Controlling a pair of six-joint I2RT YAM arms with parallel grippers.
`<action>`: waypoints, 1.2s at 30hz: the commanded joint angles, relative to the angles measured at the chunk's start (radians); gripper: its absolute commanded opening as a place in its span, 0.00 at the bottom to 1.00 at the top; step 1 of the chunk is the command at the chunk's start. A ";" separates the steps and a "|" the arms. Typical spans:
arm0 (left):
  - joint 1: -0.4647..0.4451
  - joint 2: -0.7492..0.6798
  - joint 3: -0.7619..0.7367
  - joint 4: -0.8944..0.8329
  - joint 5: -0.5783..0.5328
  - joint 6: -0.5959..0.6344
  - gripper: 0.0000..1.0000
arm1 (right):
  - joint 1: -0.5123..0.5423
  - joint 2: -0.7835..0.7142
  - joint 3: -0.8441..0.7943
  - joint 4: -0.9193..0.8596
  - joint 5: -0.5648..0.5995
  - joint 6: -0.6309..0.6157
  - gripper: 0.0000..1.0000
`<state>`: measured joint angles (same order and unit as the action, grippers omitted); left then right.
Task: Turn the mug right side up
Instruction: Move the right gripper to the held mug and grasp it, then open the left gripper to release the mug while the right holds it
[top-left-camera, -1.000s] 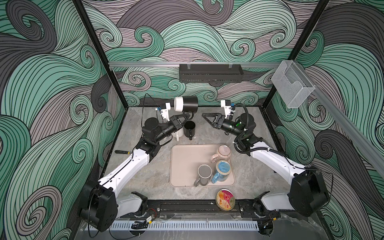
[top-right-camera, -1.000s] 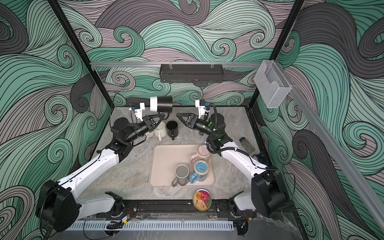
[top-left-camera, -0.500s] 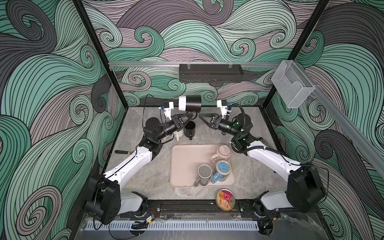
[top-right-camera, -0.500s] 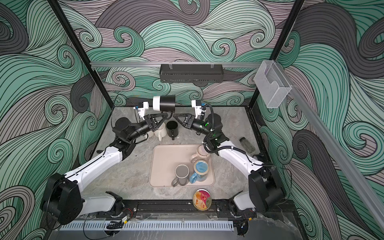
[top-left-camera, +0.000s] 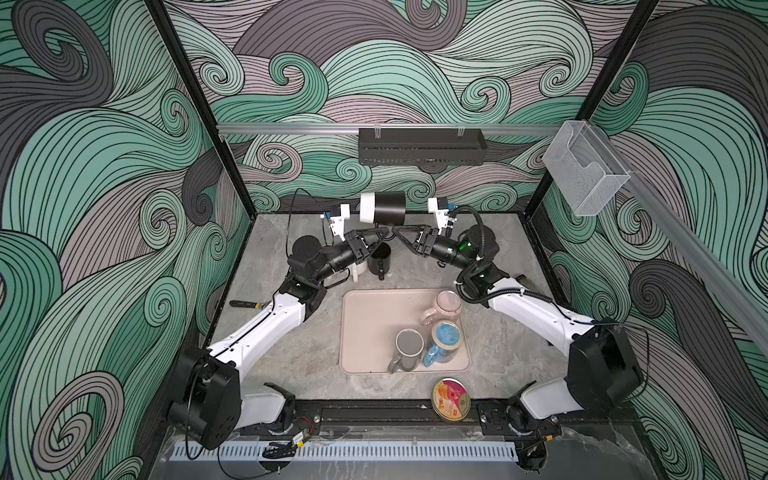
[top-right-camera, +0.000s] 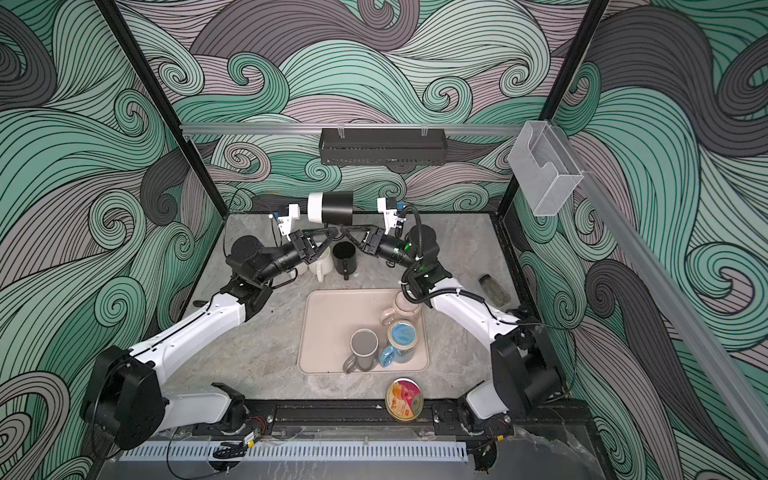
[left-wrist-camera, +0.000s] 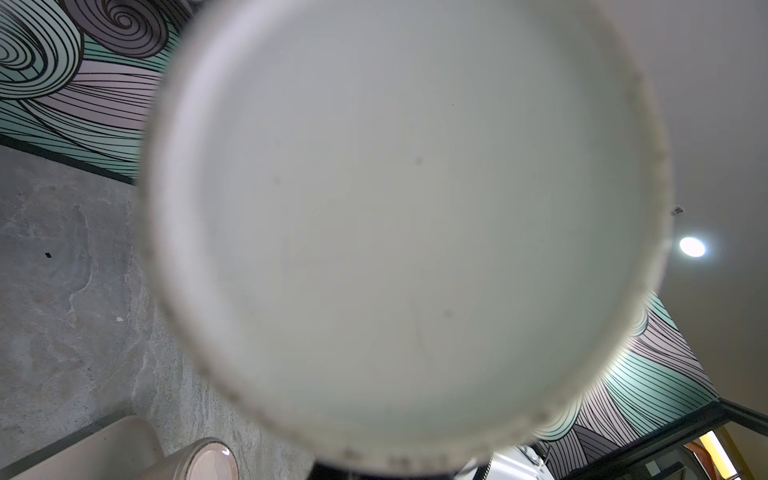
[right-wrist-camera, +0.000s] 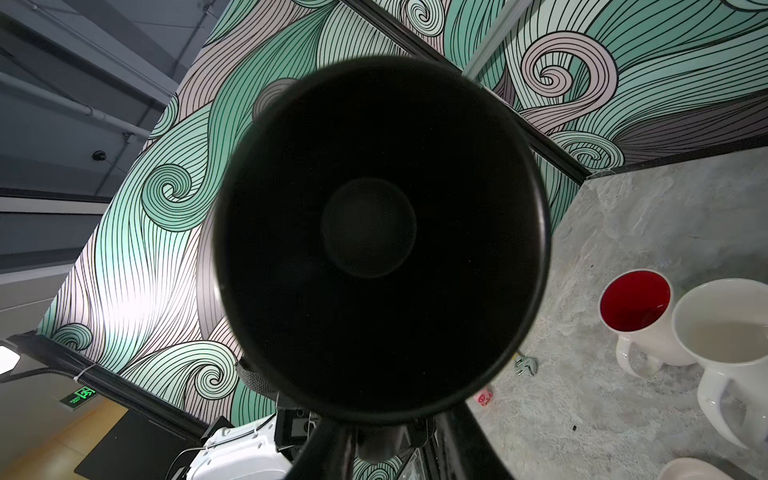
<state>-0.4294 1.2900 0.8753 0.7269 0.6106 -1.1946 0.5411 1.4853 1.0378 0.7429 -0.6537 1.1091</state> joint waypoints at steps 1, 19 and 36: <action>-0.015 -0.029 0.026 0.101 0.026 0.036 0.00 | 0.003 0.004 0.039 0.025 0.024 0.014 0.32; -0.093 0.050 0.054 0.116 0.086 0.027 0.00 | -0.003 0.067 0.101 0.115 0.055 0.093 0.21; -0.089 -0.033 0.094 -0.332 -0.027 0.243 0.84 | -0.019 0.056 0.083 0.082 0.082 0.061 0.00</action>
<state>-0.5049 1.2976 0.9257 0.5560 0.5541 -1.0561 0.5278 1.5864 1.1007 0.7513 -0.6212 1.2068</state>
